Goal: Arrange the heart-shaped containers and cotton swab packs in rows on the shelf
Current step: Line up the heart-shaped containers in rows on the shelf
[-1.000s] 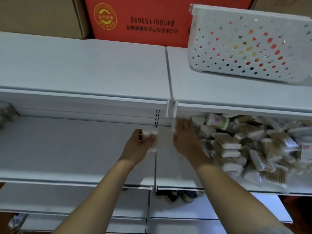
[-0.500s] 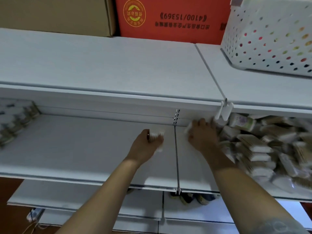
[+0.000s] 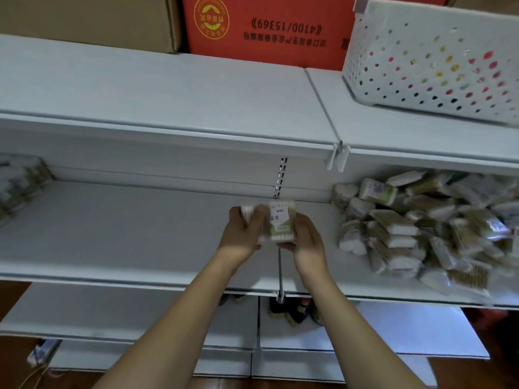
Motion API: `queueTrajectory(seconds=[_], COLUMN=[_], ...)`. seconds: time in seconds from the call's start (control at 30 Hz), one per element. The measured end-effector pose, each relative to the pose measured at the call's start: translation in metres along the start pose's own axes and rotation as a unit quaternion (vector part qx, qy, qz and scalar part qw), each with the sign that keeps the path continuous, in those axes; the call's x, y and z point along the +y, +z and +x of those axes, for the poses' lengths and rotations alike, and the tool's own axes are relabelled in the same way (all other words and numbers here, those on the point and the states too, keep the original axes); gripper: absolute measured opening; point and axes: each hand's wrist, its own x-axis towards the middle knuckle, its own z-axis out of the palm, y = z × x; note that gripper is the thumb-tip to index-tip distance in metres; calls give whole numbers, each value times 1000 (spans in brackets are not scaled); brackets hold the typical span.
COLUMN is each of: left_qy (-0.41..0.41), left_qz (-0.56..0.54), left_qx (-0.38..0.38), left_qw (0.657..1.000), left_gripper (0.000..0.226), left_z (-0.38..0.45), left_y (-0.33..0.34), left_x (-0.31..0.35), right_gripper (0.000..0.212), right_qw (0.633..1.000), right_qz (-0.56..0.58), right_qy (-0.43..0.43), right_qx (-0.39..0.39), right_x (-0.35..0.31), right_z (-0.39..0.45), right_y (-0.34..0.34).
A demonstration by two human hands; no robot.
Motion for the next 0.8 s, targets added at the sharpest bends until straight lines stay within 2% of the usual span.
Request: queueTrajectory(seconds=[0.13,0.17,0.27,0.4,0.47,0.53,0.6,0.7,0.8], left_qy=[-64,-74,-57,-24,-15,-8,-4,-9,-49], left_qz=[-97,-121,-137,-141,-152,-166,-156,-147,-209], left_qx=[-10,-3,12,14,34,51,54,53,35], left_qw=[993,990,989,990,988,985,986,988,976], left_gripper=[72,68,55,25,29,43,54,39,30], left_z=[-23,-29,-43,-63,-69,-73,-74,-70,-62], left_y=[-2,-5,-23,-59,-78,-96,-115,-150,-200], left_x=[4,6,4,-7,-10,-12,-14,-17,-23], right_gripper=[18,14,25,23,33,52,57,61,66], right_qw=[1000,999,996,992,989,982,974,971,975], right_qz=[-17,-34,-47,-28,4,73,102,86,25], right_qy=[-4,-13,-29,-51,-53,-20,3,4,-27], right_qx=[-13,-27,-70,-111,-141,-174,-203,-223,-219], right_x=[-2,-1,0,-6,-7,-8,-12,-17,-20], right_z=[-13,-16,-28,-43,-49,-52,-56,-60,-66], right_y=[-3,-3,3,23,38,56,78,113,155])
